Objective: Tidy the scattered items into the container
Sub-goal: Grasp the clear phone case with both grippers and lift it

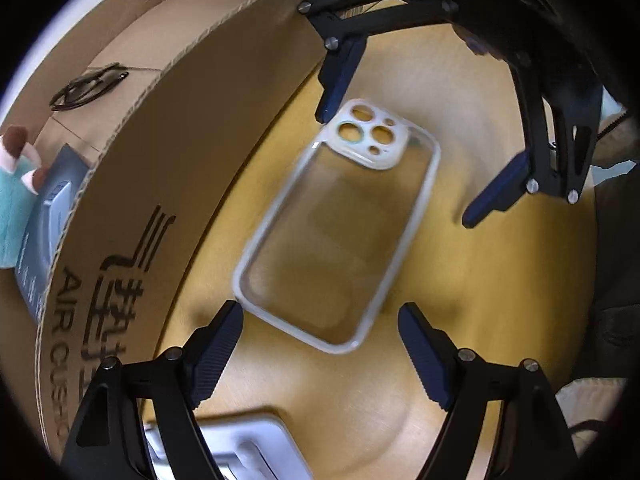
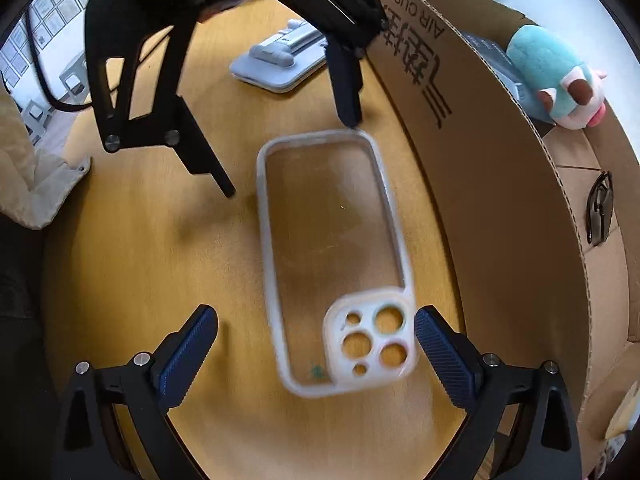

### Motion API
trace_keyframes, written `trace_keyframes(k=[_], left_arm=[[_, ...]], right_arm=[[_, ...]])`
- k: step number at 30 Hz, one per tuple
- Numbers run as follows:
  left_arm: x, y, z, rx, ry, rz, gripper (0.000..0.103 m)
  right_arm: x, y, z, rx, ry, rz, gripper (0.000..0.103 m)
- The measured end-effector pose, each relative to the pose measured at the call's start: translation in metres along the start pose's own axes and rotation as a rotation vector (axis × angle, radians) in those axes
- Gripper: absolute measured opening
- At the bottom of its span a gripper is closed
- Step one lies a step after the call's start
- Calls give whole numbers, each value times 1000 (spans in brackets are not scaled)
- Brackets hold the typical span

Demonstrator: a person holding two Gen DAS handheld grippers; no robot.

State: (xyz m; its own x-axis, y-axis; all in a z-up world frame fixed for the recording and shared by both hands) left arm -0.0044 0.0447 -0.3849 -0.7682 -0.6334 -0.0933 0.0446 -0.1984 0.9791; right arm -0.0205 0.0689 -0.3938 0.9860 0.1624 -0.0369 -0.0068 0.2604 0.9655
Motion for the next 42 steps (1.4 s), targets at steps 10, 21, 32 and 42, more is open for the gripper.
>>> trace_keyframes(k=[10, 21, 32, 42], left_arm=[[-38, -7, 13, -4, -269, 39, 79], [-76, -13, 23, -35, -395, -28, 81], [-94, -16, 31, -54, -408, -40, 83], [-95, 3, 38, -20, -381, -22, 77]], right_arm=[[4, -4, -30, -14, -73, -17, 101], [20, 8, -64, -19, 0, 0, 84], [22, 17, -125, 40, 27, 17, 85], [26, 33, -137, 19, 49, 14, 83]])
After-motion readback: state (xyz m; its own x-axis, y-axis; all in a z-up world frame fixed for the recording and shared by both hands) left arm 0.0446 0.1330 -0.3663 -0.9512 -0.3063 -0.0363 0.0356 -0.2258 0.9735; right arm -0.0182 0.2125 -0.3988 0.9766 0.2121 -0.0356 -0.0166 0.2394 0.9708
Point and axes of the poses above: each gripper's, at about its wrist camera, not at the fingertips, and y roughly against the way its jaws point, x to its left, z to its top, the point moved 8 cm from there along -y, roughly the way its jaws point, and after that the axes turned 7 degrees about y, right-handed, at the moved point
